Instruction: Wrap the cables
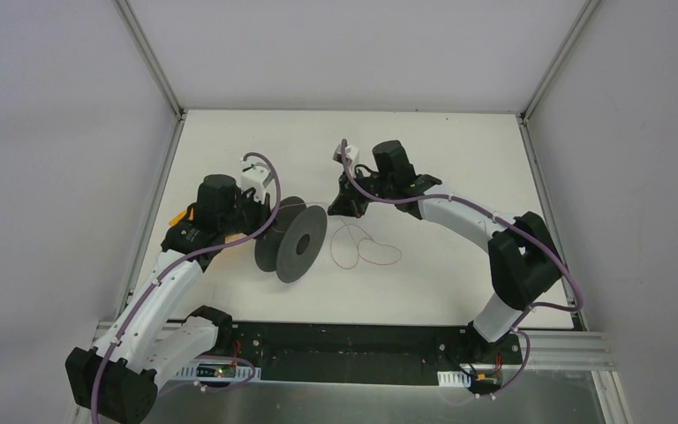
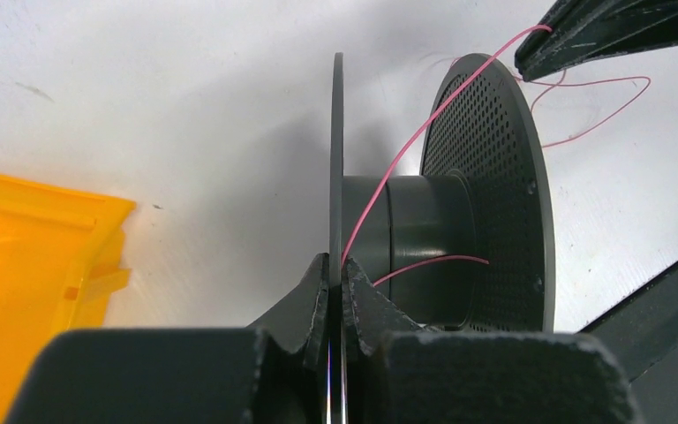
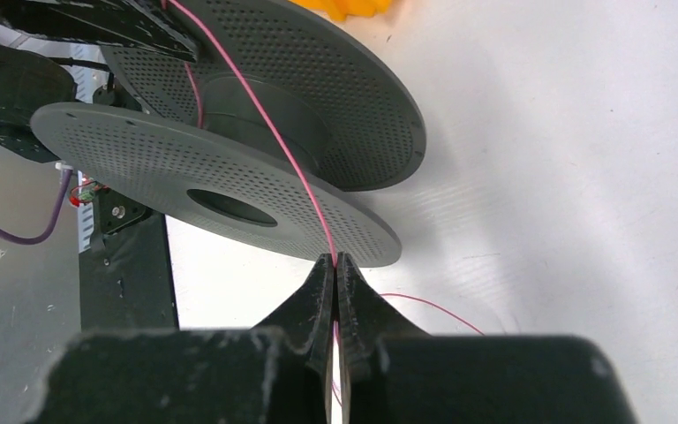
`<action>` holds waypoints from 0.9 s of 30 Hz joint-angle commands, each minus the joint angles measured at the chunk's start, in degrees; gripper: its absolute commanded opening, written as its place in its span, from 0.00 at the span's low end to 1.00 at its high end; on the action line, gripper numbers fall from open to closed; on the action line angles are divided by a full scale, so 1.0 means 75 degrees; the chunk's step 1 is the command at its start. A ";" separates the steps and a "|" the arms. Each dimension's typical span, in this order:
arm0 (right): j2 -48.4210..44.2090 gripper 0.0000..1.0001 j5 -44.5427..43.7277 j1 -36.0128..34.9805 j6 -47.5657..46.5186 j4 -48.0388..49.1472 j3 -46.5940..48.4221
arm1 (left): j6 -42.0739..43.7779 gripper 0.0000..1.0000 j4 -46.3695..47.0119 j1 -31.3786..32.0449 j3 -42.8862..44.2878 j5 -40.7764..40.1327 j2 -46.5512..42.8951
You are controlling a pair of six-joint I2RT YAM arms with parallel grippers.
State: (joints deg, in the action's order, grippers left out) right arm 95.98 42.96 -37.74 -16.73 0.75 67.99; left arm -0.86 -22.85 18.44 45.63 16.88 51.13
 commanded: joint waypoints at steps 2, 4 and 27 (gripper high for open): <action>0.0168 0.00 -0.0290 0.0122 -0.0174 0.0563 -0.0218 | 0.0371 0.00 -0.0664 0.0050 0.0469 0.0356 -0.0165; 0.0270 0.00 -0.0387 0.0160 -0.0237 0.0691 -0.0376 | 0.0276 0.00 -0.0767 0.0050 0.0499 0.0720 -0.0214; -0.0365 0.53 0.0435 0.0371 0.2195 0.3159 -0.1814 | -0.1486 0.00 -0.1342 -0.0011 0.1831 -0.0662 -0.0368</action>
State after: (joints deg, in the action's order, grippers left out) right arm 96.66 46.33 -35.77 -8.08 18.70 54.19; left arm -8.47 -34.00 18.68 55.57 14.33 50.11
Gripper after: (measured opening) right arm 0.533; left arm 0.011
